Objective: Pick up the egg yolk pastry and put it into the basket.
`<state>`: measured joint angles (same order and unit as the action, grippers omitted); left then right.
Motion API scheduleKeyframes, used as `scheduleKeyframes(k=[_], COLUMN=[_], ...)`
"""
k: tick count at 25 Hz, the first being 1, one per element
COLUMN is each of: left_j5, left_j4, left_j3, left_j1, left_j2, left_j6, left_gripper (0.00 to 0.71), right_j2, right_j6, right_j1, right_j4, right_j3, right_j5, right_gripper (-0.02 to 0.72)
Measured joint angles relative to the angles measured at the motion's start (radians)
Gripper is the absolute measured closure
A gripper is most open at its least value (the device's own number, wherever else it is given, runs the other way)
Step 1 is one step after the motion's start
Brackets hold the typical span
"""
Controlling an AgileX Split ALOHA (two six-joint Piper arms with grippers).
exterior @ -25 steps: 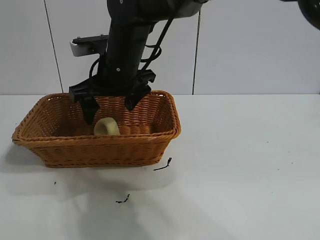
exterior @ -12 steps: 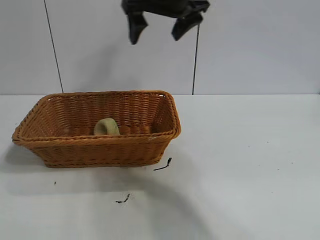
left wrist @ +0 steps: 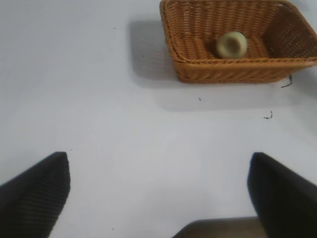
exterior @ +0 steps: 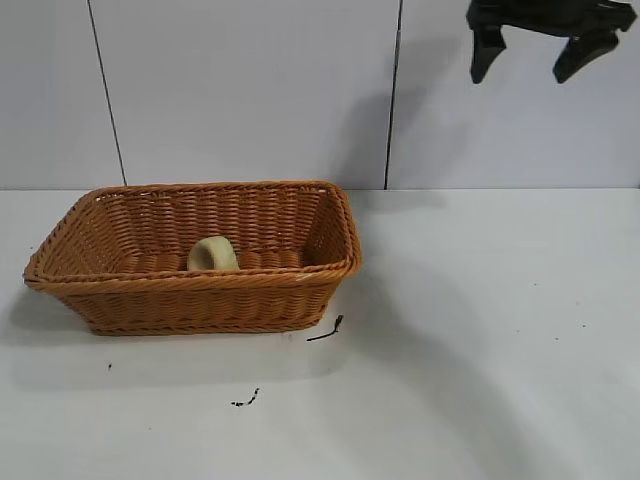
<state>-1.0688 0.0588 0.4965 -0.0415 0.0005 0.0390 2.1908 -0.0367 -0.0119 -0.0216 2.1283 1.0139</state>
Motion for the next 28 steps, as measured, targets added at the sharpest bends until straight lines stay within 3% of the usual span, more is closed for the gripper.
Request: scheduleKeyframes(k=[4, 9, 13, 28], left_j5=[0.0, 0.0, 0.0, 0.0], left_j4=[0.0, 0.0, 0.0, 0.0], left_j3=[0.0, 0.0, 0.0, 0.0], left_j1=[0.0, 0.0, 0.0, 0.0], left_j2=[0.0, 0.0, 0.0, 0.0], left_j6=[0.0, 0.0, 0.0, 0.0], left_gripper=[0.015, 0.015, 0.015, 0.015], right_j2=[0.0, 0.0, -0.031, -0.64], right_j6=[0.018, 0.047, 0.06, 0.068], right_j1=[0.027, 0.026, 0.025, 0.025], right_j4=[-0.001, 0.002, 0.002, -0.009], right_j3=[-0.001, -0.009, -0.062, -0.818], right_j5=[0.056, 0.183, 0.193, 0.197], right_gripper=[0.015, 0.015, 0.015, 0.015])
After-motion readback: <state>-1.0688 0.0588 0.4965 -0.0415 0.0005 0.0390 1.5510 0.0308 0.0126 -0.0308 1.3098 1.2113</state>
